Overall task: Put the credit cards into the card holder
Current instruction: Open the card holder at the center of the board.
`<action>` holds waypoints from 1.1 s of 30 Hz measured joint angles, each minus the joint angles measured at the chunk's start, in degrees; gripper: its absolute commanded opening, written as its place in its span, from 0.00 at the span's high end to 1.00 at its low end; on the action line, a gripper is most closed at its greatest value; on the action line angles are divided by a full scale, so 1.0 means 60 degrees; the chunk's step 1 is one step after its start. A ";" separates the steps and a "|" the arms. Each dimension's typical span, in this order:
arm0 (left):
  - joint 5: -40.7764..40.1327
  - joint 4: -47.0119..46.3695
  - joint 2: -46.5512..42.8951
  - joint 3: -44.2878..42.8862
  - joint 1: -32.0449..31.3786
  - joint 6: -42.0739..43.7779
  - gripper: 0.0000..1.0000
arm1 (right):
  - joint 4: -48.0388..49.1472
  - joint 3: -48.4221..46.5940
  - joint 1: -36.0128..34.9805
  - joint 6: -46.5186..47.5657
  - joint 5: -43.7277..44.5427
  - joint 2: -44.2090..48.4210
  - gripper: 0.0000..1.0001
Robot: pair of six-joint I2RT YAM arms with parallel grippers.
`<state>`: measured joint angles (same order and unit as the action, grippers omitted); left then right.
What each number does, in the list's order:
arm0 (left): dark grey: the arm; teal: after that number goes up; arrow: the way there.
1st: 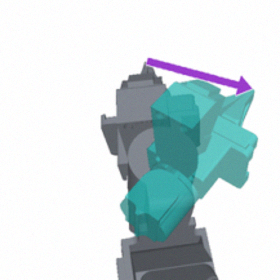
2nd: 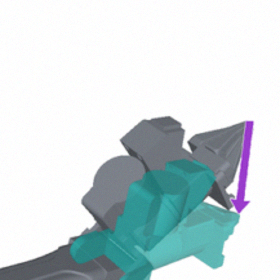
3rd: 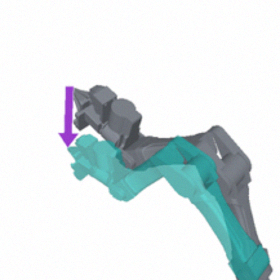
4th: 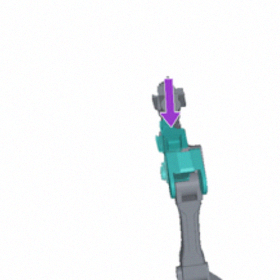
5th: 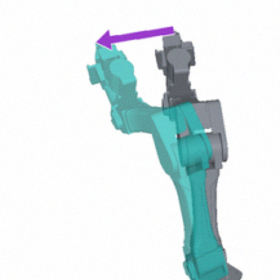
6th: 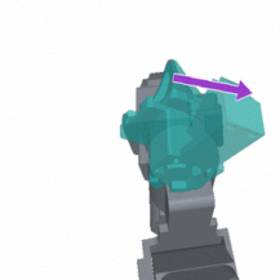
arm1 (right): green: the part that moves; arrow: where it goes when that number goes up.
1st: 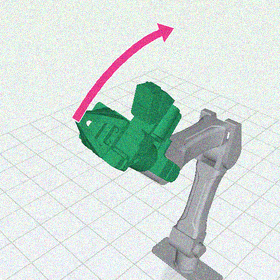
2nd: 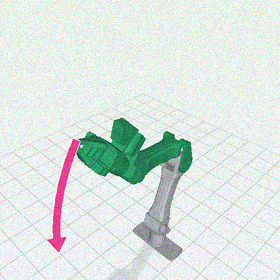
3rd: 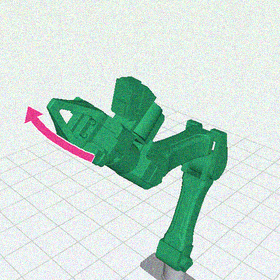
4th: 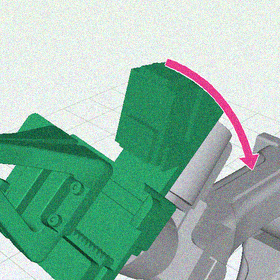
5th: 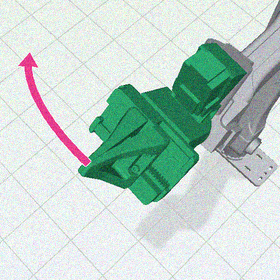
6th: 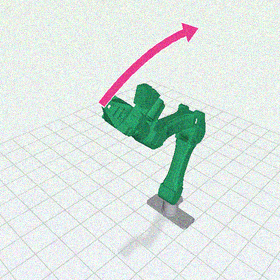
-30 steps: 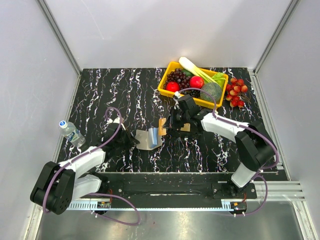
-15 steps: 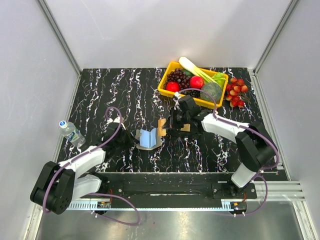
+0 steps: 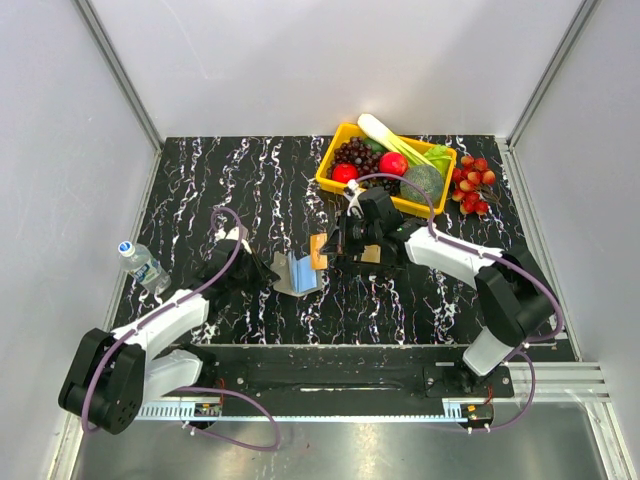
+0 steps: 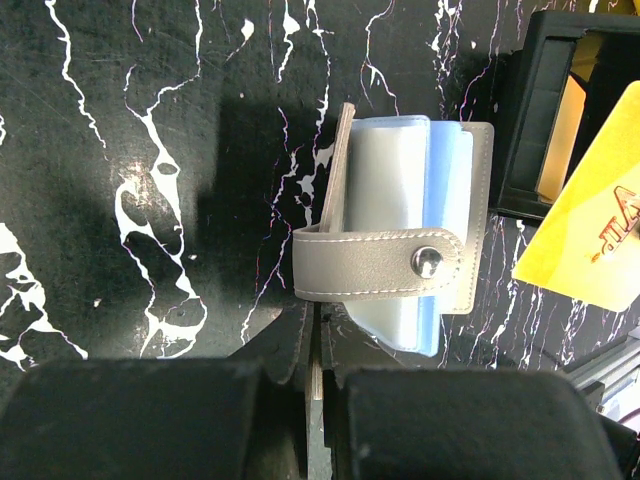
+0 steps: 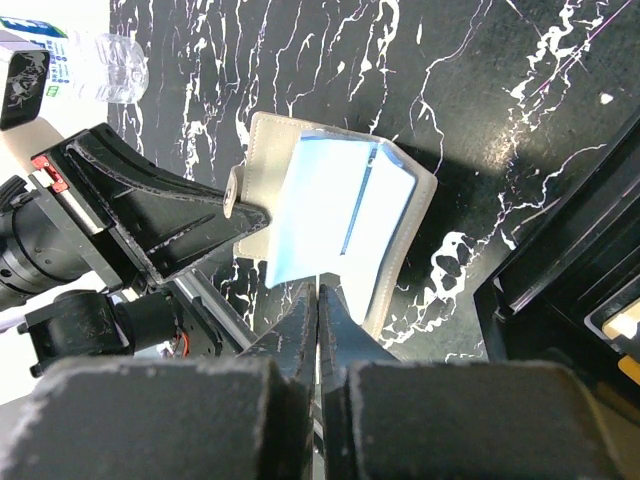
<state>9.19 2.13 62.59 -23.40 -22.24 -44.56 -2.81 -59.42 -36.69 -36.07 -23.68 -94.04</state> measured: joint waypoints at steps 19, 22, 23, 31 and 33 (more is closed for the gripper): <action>-0.0004 0.0153 0.0211 -0.0011 0.0000 0.0007 1.00 | -0.0437 -0.0168 -0.0007 0.0000 0.0364 -0.0310 1.00; 0.0000 0.0142 0.0229 -0.0011 0.0000 0.0007 1.00 | -0.0444 -0.0237 -0.0007 0.0000 0.0331 -0.0474 1.00; 0.0000 0.0135 0.0255 -0.0011 0.0000 0.0007 1.00 | -0.0444 -0.0259 -0.0007 -0.0004 0.0302 -0.0546 1.00; 0.0004 0.0113 0.0663 -0.0011 0.0000 0.0004 1.00 | -0.0433 -0.0353 -0.0033 -0.0040 0.0025 -0.1053 1.00; 0.0011 0.0106 0.0678 -0.0011 0.0000 0.0000 1.00 | -0.0415 -0.0353 -0.0047 -0.0055 -0.0087 -0.1071 1.00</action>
<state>9.26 2.76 66.65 -23.46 -22.24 -44.56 -5.30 -61.54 -36.97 -36.40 -24.21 -100.47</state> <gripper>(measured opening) 0.032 0.011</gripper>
